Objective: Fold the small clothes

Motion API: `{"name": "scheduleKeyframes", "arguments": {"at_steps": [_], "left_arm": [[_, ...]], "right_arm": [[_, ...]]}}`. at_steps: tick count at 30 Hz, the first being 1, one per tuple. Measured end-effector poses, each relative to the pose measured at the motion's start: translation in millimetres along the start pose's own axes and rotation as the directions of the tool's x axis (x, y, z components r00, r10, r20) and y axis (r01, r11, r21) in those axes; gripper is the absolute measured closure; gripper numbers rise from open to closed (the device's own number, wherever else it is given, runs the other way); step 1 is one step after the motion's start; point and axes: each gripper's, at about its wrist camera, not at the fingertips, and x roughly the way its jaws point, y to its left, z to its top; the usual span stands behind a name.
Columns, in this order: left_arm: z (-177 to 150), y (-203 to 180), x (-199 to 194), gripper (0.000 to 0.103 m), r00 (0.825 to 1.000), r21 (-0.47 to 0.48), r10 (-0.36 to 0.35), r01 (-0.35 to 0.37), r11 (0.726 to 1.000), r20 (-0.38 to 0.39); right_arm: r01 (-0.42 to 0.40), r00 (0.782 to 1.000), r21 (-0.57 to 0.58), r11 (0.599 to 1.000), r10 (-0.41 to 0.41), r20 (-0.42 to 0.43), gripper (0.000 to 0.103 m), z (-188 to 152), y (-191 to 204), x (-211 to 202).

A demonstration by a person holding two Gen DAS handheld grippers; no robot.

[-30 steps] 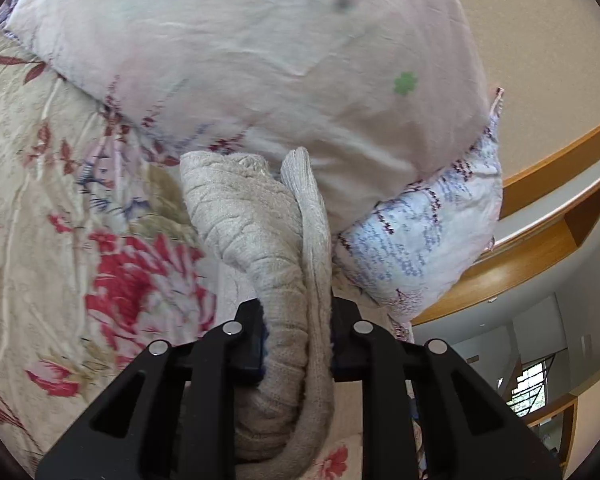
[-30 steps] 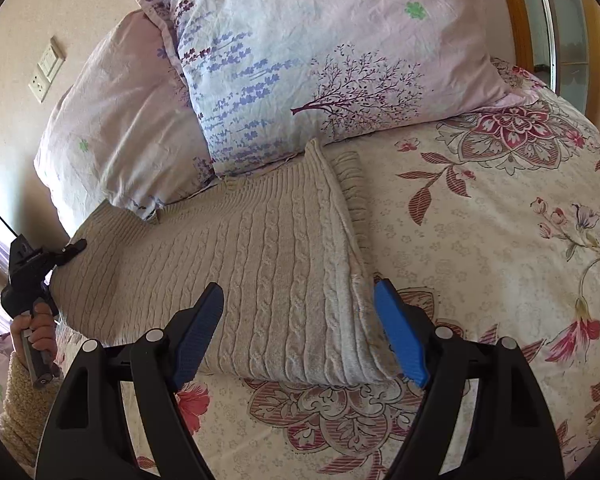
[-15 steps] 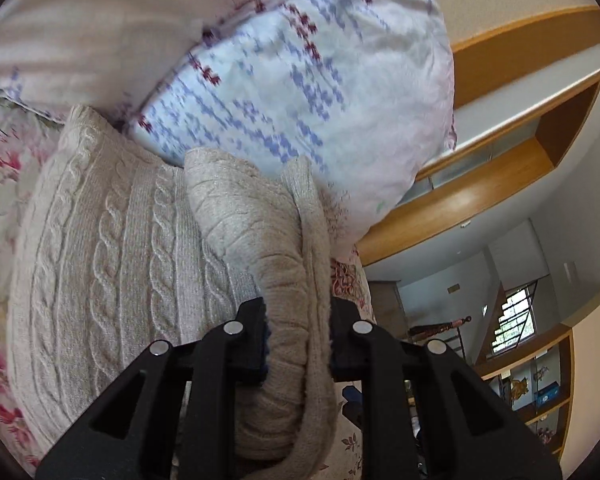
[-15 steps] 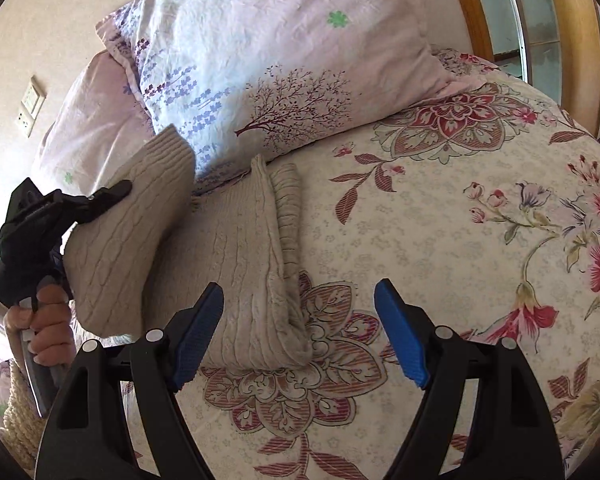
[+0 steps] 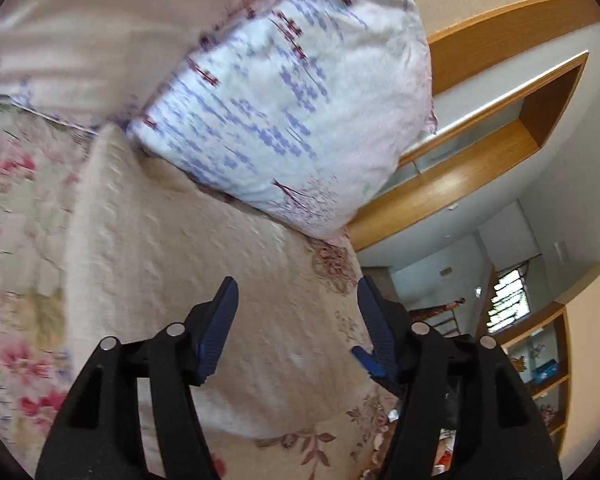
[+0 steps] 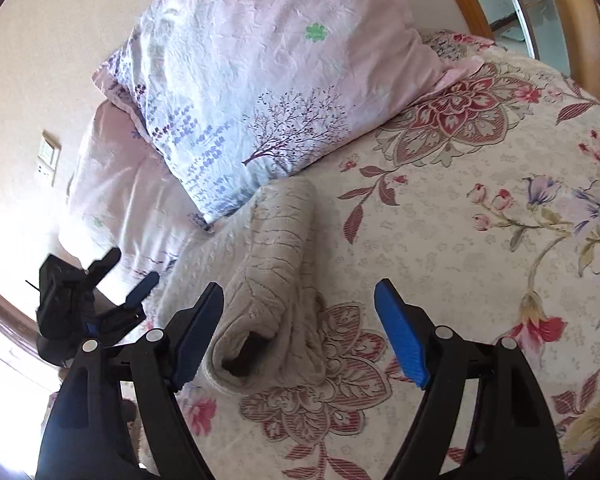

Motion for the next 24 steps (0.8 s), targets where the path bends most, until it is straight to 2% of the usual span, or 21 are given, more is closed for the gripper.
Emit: {"name": "scheduleKeyframes", "arguments": {"at_steps": [3, 7, 10, 12, 15, 18, 20, 24], "left_arm": [[-2, 22, -28, 0.039, 0.991, 0.037, 0.131, -0.132, 0.991, 0.029], [-9, 53, -39, 0.038, 0.98, 0.023, 0.201, -0.201, 0.979, -0.009], [-15, 68, -30, 0.038, 0.977, 0.011, 0.209, -0.209, 0.978, -0.051], [-20, 71, -23, 0.038, 0.974, 0.017, 0.211, -0.21, 0.977, -0.079], [-26, 68, -14, 0.038, 0.975, 0.037, 0.203, -0.2, 0.979, -0.092], [-27, 64, -13, 0.038, 0.975, 0.063, 0.206, -0.202, 0.977, -0.085], [-27, 63, -13, 0.039, 0.975, 0.074, 0.206, -0.2, 0.977, -0.083], [-28, 62, -11, 0.039, 0.975, 0.083, 0.197, -0.189, 0.978, -0.098]], "right_arm": [[-0.055, 0.997, 0.066, 0.996, 0.059, -0.052, 0.024, 11, -2, 18], [-0.07, 0.991, 0.112, 0.991, 0.082, -0.108, 0.027, 22, -2, 49], [-0.057, 0.986, 0.14, 0.989, 0.078, -0.149, 0.043, 25, -3, 72], [-0.042, 0.983, 0.112, 0.993, 0.061, -0.171, 0.082, 24, 1, 83], [0.011, 0.993, -0.044, 0.999, -0.016, -0.114, 0.088, 25, 25, 79], [0.038, 0.999, -0.199, 0.979, -0.037, 0.006, 0.091, 29, 55, 59], [0.08, 0.996, -0.272, 0.959, -0.067, 0.057, 0.092, 28, 66, 55], [0.197, 0.979, -0.277, 0.941, -0.202, 0.01, 0.093, 25, 49, 77]]}}
